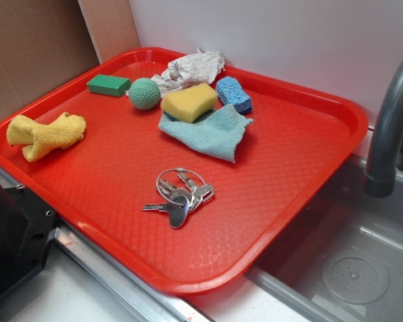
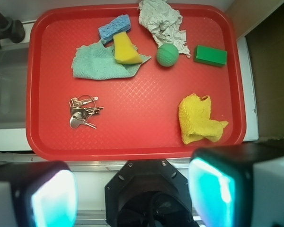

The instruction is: Grab the yellow cloth.

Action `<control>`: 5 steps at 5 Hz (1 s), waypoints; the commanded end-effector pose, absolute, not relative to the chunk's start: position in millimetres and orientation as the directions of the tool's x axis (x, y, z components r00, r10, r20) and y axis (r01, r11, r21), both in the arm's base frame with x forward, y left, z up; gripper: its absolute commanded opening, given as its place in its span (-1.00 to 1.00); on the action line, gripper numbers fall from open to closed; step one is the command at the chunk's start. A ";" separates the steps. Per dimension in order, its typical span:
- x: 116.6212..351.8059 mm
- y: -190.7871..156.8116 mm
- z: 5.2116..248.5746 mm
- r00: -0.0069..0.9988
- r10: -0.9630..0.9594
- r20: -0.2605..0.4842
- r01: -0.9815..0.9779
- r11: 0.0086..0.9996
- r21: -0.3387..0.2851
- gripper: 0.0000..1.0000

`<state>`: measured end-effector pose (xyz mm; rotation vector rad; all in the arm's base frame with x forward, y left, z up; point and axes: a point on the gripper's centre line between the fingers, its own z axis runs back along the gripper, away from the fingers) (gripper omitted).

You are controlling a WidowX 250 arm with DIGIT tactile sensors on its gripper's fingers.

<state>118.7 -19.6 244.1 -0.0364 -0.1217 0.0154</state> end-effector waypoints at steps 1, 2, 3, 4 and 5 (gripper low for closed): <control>118.7 -19.6 244.1 0.992 0.018 0.121 -0.013 0.999 -0.037 1.00; 141.1 25.2 194.1 0.997 0.071 0.004 -0.071 0.995 0.066 1.00; 139.2 72.0 145.5 0.991 0.129 0.018 -0.130 0.988 0.088 1.00; 126.9 116.2 95.2 0.979 0.204 -0.004 -0.203 0.976 0.084 1.00; 131.6 135.2 53.7 0.984 0.178 0.020 -0.179 0.983 0.032 1.00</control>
